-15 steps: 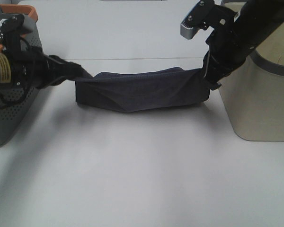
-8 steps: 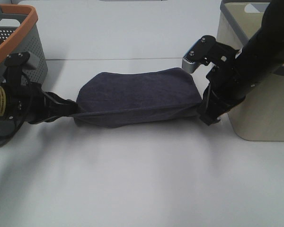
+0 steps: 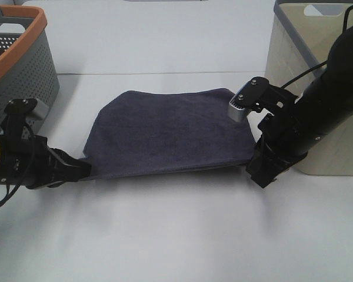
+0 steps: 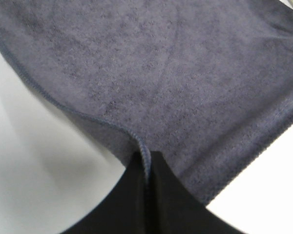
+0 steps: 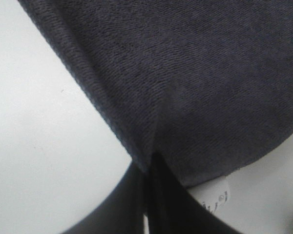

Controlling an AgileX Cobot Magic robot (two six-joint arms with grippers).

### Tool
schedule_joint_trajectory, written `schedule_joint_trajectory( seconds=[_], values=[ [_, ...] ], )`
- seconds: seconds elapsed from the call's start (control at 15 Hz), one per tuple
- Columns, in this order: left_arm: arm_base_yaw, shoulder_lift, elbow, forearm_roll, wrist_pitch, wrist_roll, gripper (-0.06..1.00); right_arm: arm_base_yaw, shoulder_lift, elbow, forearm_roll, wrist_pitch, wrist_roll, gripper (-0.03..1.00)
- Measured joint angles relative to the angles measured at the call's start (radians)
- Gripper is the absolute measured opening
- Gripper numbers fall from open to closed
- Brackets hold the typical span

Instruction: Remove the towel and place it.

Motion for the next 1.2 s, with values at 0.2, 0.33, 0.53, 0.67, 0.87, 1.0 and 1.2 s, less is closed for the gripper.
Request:
schedule_joint_trajectory(
  seconds=[0.2, 0.33, 0.53, 0.67, 0.87, 1.0, 1.2],
  values=[
    [0.000, 0.000, 0.015, 0.014, 0.015, 0.000, 0.00, 0.054, 0.000, 0.000, -0.039, 0.015, -0.003, 0.02],
    [0.000, 0.000, 0.015, 0.025, 0.063, -0.021, 0.00, 0.107, 0.019, 0.000, -0.077, 0.008, 0.000, 0.02],
    [0.000, 0.000, 0.015, 0.109, 0.109, -0.082, 0.00, 0.116, 0.073, 0.000, -0.096, 0.003, 0.022, 0.02],
    [0.000, 0.000, 0.015, 0.130, 0.102, -0.099, 0.00, 0.116, 0.078, 0.000, -0.104, 0.001, 0.028, 0.02],
    [0.000, 0.000, 0.015, 0.136, 0.095, -0.099, 0.26, 0.116, 0.078, 0.000, -0.139, 0.023, 0.035, 0.15],
    [0.000, 0.000, 0.015, 0.136, 0.096, -0.099, 0.55, 0.116, 0.078, 0.000, -0.149, 0.039, 0.047, 0.46],
    [0.000, -0.032, 0.016, 0.136, 0.108, -0.146, 0.70, 0.116, 0.041, 0.000, -0.177, 0.042, 0.059, 0.70]
  ],
)
